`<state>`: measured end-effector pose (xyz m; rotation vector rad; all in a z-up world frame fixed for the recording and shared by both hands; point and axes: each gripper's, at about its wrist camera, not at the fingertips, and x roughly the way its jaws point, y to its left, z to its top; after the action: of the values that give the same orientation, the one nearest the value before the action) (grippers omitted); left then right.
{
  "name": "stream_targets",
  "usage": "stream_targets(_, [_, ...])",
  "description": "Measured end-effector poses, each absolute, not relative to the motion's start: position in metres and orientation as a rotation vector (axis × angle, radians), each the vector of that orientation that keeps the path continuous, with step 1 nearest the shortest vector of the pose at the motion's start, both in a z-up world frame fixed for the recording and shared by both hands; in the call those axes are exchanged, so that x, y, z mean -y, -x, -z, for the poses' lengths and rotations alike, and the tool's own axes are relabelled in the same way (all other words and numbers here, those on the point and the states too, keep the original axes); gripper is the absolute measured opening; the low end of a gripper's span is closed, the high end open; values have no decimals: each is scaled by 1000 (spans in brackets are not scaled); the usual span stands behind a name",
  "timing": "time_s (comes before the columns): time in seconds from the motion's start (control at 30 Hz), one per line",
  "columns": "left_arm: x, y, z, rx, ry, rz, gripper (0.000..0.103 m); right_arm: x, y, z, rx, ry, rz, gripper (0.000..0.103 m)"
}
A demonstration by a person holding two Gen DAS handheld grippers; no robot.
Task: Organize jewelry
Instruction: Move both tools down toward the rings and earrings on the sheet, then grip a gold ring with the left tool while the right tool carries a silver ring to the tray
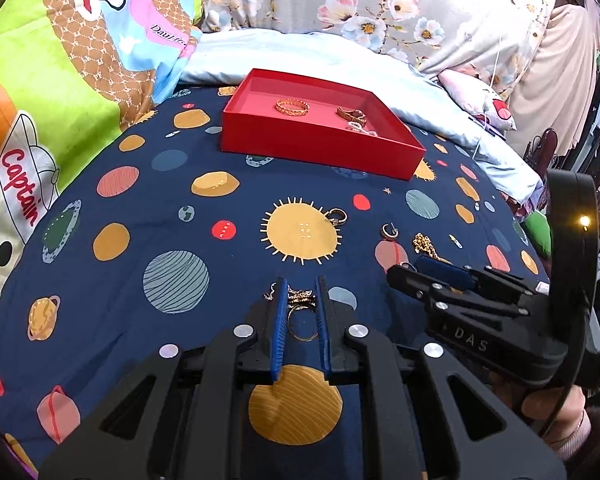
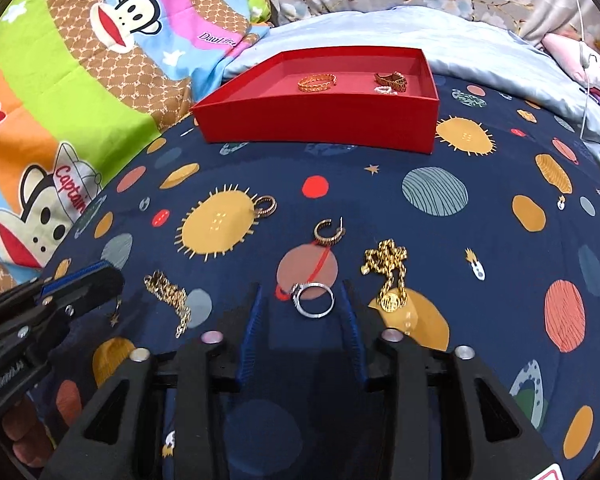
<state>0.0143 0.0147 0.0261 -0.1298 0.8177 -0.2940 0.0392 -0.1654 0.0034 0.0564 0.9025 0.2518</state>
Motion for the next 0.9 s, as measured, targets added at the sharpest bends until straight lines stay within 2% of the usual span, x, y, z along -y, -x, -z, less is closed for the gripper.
stream_targets(0.27, [-9, -13, -21, -834, 124, 303, 13, 164, -46, -3, -903, -46, -240, 28])
stream_targets(0.37, [-8, -13, -20, -836, 127, 303, 13, 164, -46, -3, -902, -39, -224, 23])
stream_targets(0.9, [-9, -14, -27, -822, 137, 319, 13, 172, -33, -21, -856, -96, -231, 22])
